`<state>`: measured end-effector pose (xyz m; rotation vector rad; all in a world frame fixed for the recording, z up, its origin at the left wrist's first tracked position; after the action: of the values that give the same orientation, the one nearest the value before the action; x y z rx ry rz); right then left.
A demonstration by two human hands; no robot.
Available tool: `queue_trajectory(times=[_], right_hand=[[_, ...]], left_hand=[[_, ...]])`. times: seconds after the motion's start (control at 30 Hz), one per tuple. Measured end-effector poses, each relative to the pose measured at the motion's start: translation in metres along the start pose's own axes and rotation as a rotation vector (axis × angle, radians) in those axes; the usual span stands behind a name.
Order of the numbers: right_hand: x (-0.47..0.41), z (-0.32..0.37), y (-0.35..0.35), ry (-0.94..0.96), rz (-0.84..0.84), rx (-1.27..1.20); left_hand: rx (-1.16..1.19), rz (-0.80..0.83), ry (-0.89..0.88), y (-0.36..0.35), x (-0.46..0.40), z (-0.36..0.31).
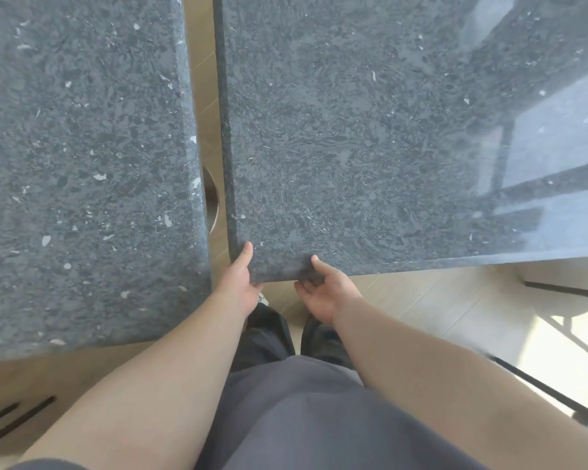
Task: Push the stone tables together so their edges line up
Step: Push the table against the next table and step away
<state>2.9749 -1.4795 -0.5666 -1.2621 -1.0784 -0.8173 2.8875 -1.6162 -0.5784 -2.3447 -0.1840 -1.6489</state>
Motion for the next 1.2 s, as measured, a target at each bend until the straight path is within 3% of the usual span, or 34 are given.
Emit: queue_trajectory(times=[0.27, 0.53, 0.83, 1.2], right_hand=[[0.009, 0.054, 0.03, 0.086, 0.0, -0.162], [0.01, 0.069, 0.031, 0.159, -0.017, -0.257], [0.026, 0.076, 0.038, 0.141, -0.098, 0.046], [0.091, 0.049, 0.058, 0.267, -0.016, -0.097]], left_hand=[[0.176, 0.02, 0.067, -0.035, 0.018, 0.064], [0.26, 0.071, 0.045, -0.057, 0.022, 0.061], [0.116, 0.085, 0.165, -0.048, 0.029, 0.054], [-0.311, 0.158, 0.227, -0.04, 0.077, 0.031]])
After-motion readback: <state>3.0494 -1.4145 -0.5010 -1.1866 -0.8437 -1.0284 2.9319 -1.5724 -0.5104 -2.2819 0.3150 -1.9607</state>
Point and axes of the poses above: each hand's wrist, its own x-axis away from the middle knuckle, its own y-axis out of the back of the hand, z = x × y, the point moved 9 cm from there along -x, towards the middle knuckle, and after that the axes turned 2 degrees about -x, right-handed, at the moved point
